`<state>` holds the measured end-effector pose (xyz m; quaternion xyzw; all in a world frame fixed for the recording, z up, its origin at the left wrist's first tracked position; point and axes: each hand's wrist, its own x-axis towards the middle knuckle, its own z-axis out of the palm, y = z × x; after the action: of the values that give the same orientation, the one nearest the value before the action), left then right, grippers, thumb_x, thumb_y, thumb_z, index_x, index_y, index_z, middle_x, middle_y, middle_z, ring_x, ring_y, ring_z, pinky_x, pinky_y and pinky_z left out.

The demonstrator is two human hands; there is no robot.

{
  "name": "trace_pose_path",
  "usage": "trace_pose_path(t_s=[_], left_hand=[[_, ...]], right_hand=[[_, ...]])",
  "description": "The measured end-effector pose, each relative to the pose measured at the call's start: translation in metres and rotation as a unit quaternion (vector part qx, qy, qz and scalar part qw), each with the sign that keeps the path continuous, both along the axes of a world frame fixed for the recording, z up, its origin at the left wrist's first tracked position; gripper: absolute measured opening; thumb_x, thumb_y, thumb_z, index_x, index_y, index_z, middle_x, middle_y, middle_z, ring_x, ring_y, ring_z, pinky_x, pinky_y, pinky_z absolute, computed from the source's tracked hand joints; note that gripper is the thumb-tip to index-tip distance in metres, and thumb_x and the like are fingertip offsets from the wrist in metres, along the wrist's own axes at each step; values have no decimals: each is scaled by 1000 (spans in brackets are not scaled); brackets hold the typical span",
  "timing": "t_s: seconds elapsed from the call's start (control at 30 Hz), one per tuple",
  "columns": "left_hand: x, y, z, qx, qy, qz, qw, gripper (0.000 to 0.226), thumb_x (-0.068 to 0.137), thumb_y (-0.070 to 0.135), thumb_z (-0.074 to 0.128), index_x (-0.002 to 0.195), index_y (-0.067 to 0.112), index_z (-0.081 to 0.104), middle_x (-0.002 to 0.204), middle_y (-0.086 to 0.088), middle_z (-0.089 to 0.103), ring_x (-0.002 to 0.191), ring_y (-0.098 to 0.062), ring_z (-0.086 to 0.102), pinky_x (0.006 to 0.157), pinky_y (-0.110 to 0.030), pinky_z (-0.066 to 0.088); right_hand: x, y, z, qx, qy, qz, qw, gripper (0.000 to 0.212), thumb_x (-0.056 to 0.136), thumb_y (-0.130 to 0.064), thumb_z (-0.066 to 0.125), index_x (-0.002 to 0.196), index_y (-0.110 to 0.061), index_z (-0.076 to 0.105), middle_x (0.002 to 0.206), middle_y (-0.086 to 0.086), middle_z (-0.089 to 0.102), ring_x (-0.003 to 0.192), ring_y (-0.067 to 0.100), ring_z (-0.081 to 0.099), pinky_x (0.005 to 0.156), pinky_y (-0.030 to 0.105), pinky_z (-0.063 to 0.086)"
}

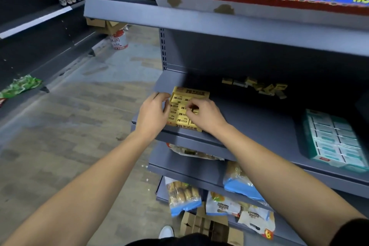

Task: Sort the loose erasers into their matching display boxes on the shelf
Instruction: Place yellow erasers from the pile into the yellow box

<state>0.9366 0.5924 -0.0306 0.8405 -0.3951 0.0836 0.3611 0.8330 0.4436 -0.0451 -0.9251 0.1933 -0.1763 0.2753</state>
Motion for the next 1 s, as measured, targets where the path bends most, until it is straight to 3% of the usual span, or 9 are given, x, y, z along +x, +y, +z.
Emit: trace_pose_path(t_s=[0.07,0.17,0.3,0.43,0.73,1.0], left_hand=[[-3,-12,-1,10,-4,-24,1000,25,90,11,56,113,11,66,111,-5,65,98,-24,62,84,-36,50],[-10,-37,-1,25,-6,-64,998,25,90,13,56,113,12,65,113,-6,63,99,-27,61,83,-39,50],[-27,-76,2,47,-24,-113,992,29,88,15,57,116,13,63,115,-7,61,104,-27,57,87,-37,47],[-46,-111,2,45,-33,-157,986,28,89,16,58,116,11,63,115,-11,61,102,-29,59,86,-39,49],[-56,-161,-7,80,-55,-187,978,28,93,21,53,120,15,60,122,-8,58,104,-26,59,80,-34,48],[-53,-189,-16,94,-61,-187,976,28,94,27,54,120,16,58,122,-6,58,106,-25,58,80,-34,49]], right_hand=[[-5,-4,4,-14,-14,4,1000,24,88,-27,57,106,-18,71,113,-2,68,109,16,58,93,27,46],[-22,-14,6,-30,-45,-25,998,31,90,-23,56,119,-16,65,120,1,65,115,18,52,95,30,44],[-49,-38,0,-23,-64,-99,993,32,90,-20,57,121,-17,63,120,2,64,114,18,53,94,31,47],[-73,-60,-4,-34,-61,-142,987,31,90,-16,57,121,-15,63,120,5,64,111,19,55,87,23,43],[-82,-102,-21,-88,-36,-197,976,30,93,-11,56,121,-9,63,117,15,64,106,30,58,78,33,48],[-73,-163,-37,-201,9,-281,938,42,90,-4,53,132,-9,54,136,13,54,127,30,47,102,39,42]])
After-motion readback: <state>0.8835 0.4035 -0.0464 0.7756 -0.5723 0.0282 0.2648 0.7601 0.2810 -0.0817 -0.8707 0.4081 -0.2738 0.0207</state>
